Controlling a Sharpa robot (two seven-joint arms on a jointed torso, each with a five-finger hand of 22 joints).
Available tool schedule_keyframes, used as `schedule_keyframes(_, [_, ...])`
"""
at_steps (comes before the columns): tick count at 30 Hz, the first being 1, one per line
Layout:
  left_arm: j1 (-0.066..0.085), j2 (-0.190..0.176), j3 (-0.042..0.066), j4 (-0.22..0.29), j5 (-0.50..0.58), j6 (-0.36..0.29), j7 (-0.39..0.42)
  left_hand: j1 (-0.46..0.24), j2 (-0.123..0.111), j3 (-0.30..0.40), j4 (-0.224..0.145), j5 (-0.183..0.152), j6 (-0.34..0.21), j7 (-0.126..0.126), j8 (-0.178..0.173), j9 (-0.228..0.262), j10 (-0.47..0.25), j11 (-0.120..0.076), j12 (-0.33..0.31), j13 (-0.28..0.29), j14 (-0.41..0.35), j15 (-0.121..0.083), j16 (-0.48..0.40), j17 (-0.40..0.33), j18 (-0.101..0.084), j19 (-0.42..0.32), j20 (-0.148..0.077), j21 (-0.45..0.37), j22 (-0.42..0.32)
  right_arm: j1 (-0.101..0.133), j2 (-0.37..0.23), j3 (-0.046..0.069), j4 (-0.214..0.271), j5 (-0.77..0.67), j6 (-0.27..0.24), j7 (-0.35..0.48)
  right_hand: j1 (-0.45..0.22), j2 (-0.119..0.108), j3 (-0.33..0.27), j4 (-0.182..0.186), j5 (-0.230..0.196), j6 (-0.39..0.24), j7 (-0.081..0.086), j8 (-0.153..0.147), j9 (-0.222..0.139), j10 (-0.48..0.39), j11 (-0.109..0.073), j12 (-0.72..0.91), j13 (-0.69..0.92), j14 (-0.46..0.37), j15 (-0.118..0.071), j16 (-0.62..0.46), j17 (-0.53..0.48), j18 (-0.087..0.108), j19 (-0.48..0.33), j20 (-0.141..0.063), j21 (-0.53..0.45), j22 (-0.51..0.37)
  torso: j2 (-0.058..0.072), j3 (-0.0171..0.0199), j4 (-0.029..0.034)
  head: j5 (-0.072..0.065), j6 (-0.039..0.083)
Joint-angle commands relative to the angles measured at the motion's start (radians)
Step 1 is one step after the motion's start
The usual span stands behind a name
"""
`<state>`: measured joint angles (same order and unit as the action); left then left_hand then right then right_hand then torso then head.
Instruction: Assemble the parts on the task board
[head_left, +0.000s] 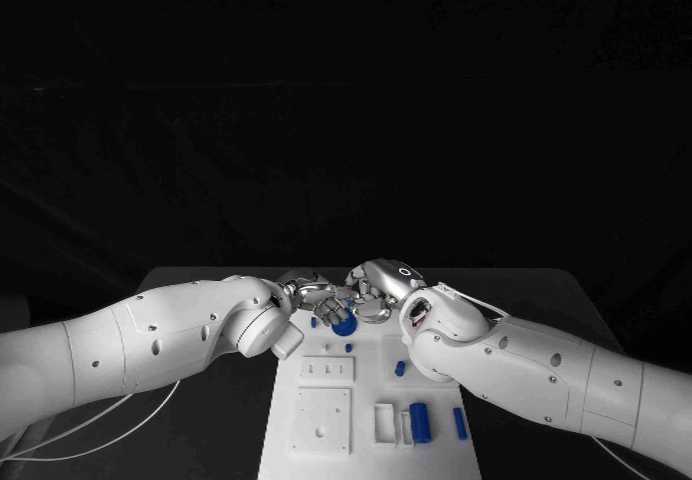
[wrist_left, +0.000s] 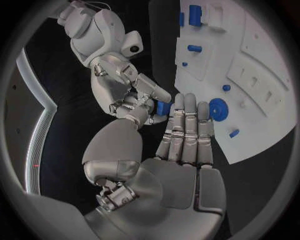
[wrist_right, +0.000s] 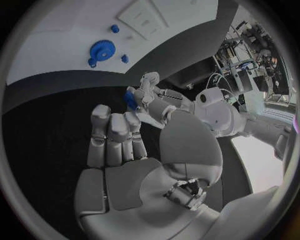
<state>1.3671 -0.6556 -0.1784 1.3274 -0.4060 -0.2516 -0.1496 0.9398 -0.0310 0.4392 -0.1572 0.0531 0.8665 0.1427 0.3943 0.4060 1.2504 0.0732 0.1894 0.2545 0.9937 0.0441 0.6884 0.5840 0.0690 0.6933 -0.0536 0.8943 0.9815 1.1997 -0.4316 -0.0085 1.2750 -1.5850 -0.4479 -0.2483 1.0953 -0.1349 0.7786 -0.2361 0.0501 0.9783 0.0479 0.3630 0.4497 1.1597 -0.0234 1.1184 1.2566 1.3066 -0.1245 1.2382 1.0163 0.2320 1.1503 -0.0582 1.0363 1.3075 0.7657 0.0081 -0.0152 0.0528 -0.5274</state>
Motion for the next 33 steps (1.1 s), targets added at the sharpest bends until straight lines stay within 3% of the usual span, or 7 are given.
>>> schedule_keyframes(1, [0.001,0.003,0.001,0.003,0.025,0.008,0.027,0.004,0.014,0.009,-0.003,-0.004,0.01,0.0,-0.006,-0.002,0.002,-0.004,-0.005,0.002,-0.008,0.0,-0.004,-0.002,0.009,-0.007,0.0,0.0,0.001,-0.002,0.003,-0.001,0.002,-0.012,0.015,0.002,0.003,-0.006,0.006,0.001,0.001,0.05,0.042,0.006,0.023,0.005,0.002,0.002,-0.001,0.0,-0.005,-0.004,0.001,0.03,0.007,-0.003,0.003,0.015,0.0,0.0006,0.001,0.0,0.0])
schedule_keyframes(8, [0.001,0.004,0.001,0.005,0.025,0.01,0.026,0.008,0.019,0.016,-0.004,-0.004,0.011,0.0,-0.007,-0.002,0.003,-0.004,-0.006,0.002,-0.008,0.0,-0.004,-0.002,0.008,-0.007,0.0,0.0,0.0,-0.002,0.006,-0.002,-0.001,-0.012,0.018,0.0,0.003,-0.006,0.006,0.001,0.001,0.05,0.042,0.006,0.023,0.005,0.002,0.003,0.0,0.0,-0.005,-0.004,0.001,0.03,0.007,-0.003,0.003,0.015,0.0,0.0007,0.0,0.001,0.002])
schedule_keyframes(11, [0.001,0.003,0.001,0.005,0.025,0.01,0.026,0.05,0.037,0.057,-0.021,-0.004,0.025,-0.005,-0.001,-0.001,0.014,-0.009,-0.001,0.006,-0.007,0.0,-0.003,-0.003,0.008,-0.007,0.0,0.001,0.001,-0.002,0.005,-0.002,-0.004,-0.012,0.019,-0.001,0.003,-0.006,0.007,0.001,0.001,0.05,0.042,0.006,0.023,0.006,0.002,0.003,0.0,0.0,-0.005,-0.004,0.001,0.03,0.007,-0.003,0.003,0.015,0.0,0.0005,-0.0001,0.001,0.003])
schedule_keyframes(19, [0.001,0.002,0.001,0.005,0.003,0.009,0.015,0.089,0.043,0.135,-0.046,-0.004,0.064,-0.019,0.013,0.002,0.049,-0.023,0.013,0.018,0.006,-0.003,0.008,-0.002,0.003,-0.001,-0.001,0.012,0.005,-0.003,0.007,-0.002,-0.008,-0.012,0.02,-0.003,0.002,-0.007,0.008,0.001,0.001,0.05,0.042,0.006,0.023,0.006,0.001,0.003,0.0,0.001,-0.005,-0.004,0.001,0.03,0.007,-0.003,0.003,0.015,0.001,0.0007,0.0009,0.0,0.003])
schedule_keyframes(33, [0.001,-0.001,0.002,0.006,-0.032,0.014,0.0,0.039,0.015,0.153,-0.033,-0.004,0.165,-0.062,0.059,0.038,0.143,-0.071,0.084,0.07,0.077,-0.053,0.109,0.041,0.008,0.058,-0.044,0.078,0.032,-0.005,0.002,-0.002,-0.007,-0.016,0.02,-0.007,0.002,-0.007,0.009,0.0,0.001,0.051,0.042,0.005,0.023,0.007,0.001,0.003,0.0,0.001,-0.005,-0.005,0.001,0.03,0.007,-0.003,0.003,0.015,0.001,0.0007,0.0001,-0.001,-0.002])
